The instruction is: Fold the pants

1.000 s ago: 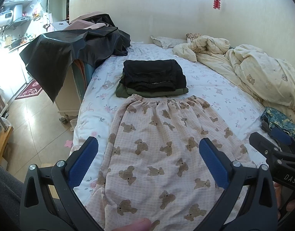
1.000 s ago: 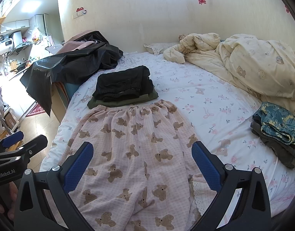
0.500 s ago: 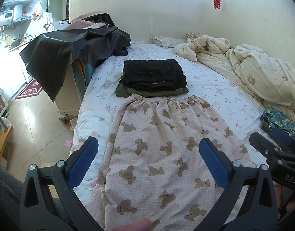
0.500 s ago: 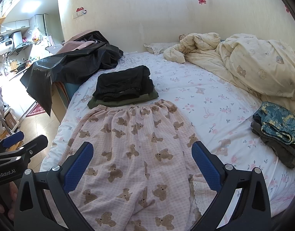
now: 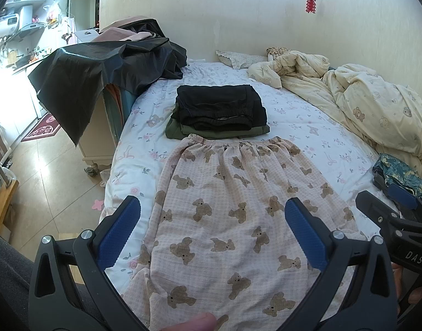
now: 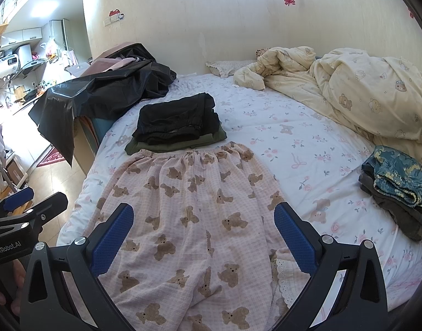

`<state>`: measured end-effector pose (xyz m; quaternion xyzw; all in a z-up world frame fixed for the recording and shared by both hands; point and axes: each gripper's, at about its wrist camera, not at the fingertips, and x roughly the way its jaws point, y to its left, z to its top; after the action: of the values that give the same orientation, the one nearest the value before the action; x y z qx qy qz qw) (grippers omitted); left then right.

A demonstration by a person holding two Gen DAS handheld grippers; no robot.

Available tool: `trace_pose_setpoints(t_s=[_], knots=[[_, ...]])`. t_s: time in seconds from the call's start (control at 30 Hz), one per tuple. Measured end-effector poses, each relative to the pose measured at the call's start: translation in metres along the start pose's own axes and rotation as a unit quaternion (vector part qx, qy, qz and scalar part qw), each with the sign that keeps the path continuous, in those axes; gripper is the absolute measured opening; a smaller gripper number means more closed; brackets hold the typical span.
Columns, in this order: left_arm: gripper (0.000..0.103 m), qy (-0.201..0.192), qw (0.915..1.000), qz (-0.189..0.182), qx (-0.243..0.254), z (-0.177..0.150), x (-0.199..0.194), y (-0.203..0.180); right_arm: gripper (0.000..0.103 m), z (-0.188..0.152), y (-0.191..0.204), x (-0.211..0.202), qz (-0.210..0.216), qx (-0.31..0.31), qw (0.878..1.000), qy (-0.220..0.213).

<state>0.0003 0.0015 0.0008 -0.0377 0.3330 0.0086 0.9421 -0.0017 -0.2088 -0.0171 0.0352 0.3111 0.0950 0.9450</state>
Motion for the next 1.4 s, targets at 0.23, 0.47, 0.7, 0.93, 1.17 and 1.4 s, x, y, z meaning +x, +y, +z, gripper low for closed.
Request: trace_pose_setpoints(t_s=[0.23,0.47,0.7,0.93,1.17,1.4], knots=[[0.103,0.0,1.0,0.0,0.0,0.0,0.0,0.0,0.103,0.0,0.0,0.0,0.0,0.0,1.0,0.0],[0.103,0.0,1.0,0.0,0.0,0.0,0.0,0.0,0.103,-0.001,0.0,0.001,0.0,0.0,1.0,0.002],[0.103,0.002,1.0,-0.003,-0.003,-0.006,0.004,0.016,0.103,-0.001,0.001,0.001,0.001,0.001,1.0,0.004],[0.103,0.002,1.0,-0.005,-0.003,-0.007,0.004,0.019,0.103,-0.003,0.001,0.004,0.001,0.001,1.0,0.005],[0.103,0.003,1.0,-0.004,-0.003,-0.006,0.004,0.016,0.103,-0.003,0.001,0.005,0.0,0.001,1.0,0.006],[0.103,0.005,0.9999,-0.005,-0.01,-0.011,0.005,0.023,0.103,0.004,-0.03,-0.011,-0.003,0.036,0.999,-0.027]])
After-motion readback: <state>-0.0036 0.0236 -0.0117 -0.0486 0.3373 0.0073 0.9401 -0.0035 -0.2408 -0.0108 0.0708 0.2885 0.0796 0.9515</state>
